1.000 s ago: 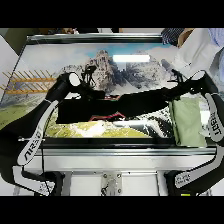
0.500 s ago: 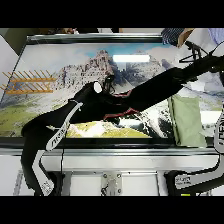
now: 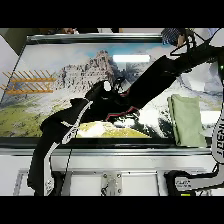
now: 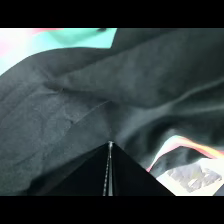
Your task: Fold the clothes and pants, and hang the long-sleeved shirts on hangers.
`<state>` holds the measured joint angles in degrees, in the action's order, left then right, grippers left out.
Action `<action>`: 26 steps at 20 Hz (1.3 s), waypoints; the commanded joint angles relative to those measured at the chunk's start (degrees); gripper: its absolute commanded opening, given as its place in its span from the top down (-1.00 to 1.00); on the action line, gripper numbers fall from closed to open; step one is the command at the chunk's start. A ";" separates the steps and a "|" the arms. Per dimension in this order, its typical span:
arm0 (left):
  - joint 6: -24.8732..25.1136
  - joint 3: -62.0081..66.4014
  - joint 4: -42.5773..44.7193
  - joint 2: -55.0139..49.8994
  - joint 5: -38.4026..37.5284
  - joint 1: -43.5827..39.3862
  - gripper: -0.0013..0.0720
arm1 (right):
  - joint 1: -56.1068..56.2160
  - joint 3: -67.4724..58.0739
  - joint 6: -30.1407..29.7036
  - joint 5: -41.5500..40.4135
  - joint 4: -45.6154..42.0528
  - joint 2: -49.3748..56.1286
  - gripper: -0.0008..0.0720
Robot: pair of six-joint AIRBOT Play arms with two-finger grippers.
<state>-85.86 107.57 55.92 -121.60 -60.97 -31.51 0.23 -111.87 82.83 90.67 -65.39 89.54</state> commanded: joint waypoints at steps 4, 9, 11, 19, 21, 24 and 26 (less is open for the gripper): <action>-0.07 8.09 0.09 -0.61 -6.91 3.32 0.93 | 6.78 -2.05 3.21 -0.31 0.02 -0.37 0.95; -0.07 7.85 0.85 5.73 -7.21 10.62 0.93 | 13.44 -2.05 8.90 -2.64 0.09 -0.35 0.94; -0.09 5.03 5.31 10.19 -7.13 14.75 0.93 | 16.96 -2.05 11.78 -5.68 0.04 -0.07 0.95; -0.04 3.96 11.02 24.28 -13.70 31.23 0.93 | 31.71 -2.05 23.45 -20.35 0.26 7.89 0.95; -0.02 3.96 11.02 26.93 -15.10 34.12 0.93 | 34.73 -2.05 25.27 -24.59 1.33 11.34 0.95; 0.20 3.93 11.02 30.10 -16.57 37.00 0.93 | 38.56 -2.05 25.66 -31.23 5.64 17.00 0.94; 0.20 3.93 11.02 31.61 -17.33 38.05 0.93 | 40.89 -2.05 25.59 -34.91 7.43 20.57 0.94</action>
<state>-85.82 111.53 66.67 -92.66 -76.62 4.14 37.58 -113.86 107.48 62.76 -61.19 105.32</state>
